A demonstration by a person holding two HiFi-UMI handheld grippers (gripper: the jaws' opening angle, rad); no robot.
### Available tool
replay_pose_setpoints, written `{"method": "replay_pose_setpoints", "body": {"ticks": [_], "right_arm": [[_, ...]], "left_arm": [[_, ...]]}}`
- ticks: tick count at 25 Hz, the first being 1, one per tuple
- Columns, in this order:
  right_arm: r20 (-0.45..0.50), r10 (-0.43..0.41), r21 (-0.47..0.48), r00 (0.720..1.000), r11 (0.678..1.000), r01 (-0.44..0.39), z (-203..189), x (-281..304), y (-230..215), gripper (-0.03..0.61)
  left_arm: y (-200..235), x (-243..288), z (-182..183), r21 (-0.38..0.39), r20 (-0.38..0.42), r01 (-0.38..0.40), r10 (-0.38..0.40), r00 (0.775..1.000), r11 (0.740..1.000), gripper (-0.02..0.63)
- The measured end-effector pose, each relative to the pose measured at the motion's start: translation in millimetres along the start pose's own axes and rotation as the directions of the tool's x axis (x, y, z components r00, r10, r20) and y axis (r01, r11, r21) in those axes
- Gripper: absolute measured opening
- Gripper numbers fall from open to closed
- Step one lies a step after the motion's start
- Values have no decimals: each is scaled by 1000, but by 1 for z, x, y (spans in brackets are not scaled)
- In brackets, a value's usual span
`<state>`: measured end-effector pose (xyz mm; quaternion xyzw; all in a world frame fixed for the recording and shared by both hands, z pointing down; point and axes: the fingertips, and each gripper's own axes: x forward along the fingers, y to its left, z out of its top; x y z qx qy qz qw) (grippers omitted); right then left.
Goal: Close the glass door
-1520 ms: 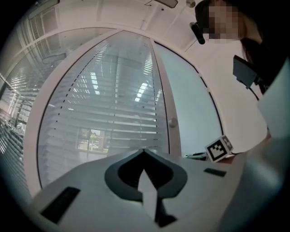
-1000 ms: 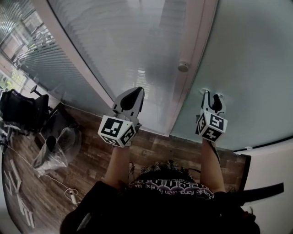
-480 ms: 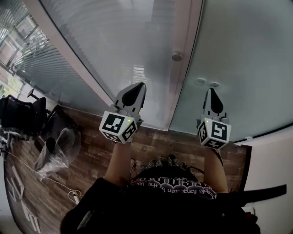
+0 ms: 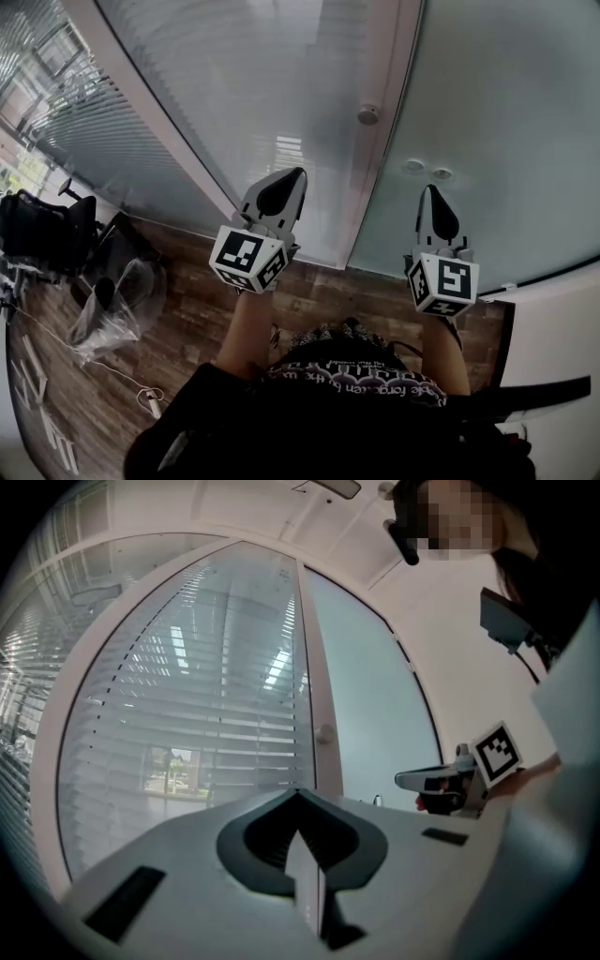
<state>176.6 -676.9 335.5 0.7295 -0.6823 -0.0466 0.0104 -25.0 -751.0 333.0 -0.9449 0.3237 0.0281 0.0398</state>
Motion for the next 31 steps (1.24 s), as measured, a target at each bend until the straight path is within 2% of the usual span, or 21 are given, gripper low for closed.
{"method": "replay_pose_setpoints", "body": {"ticks": [6,10,31], "right_arm": [[-11,21,7,1000,1000,-21,-1,-1,4,3],[0,38,-28,999,999,-38,2,0,10,3],[16,40,-49,999,998,-39,6,8,3,3]], "left_arm": [[-4,6,1,-5,-1,8,-8,1000,1000,2],[-3,10,-1,-7,-2,9,-9,1000,1000,2],[4,15,-1,-11,0,-19,19,1000,1000,2]]}}
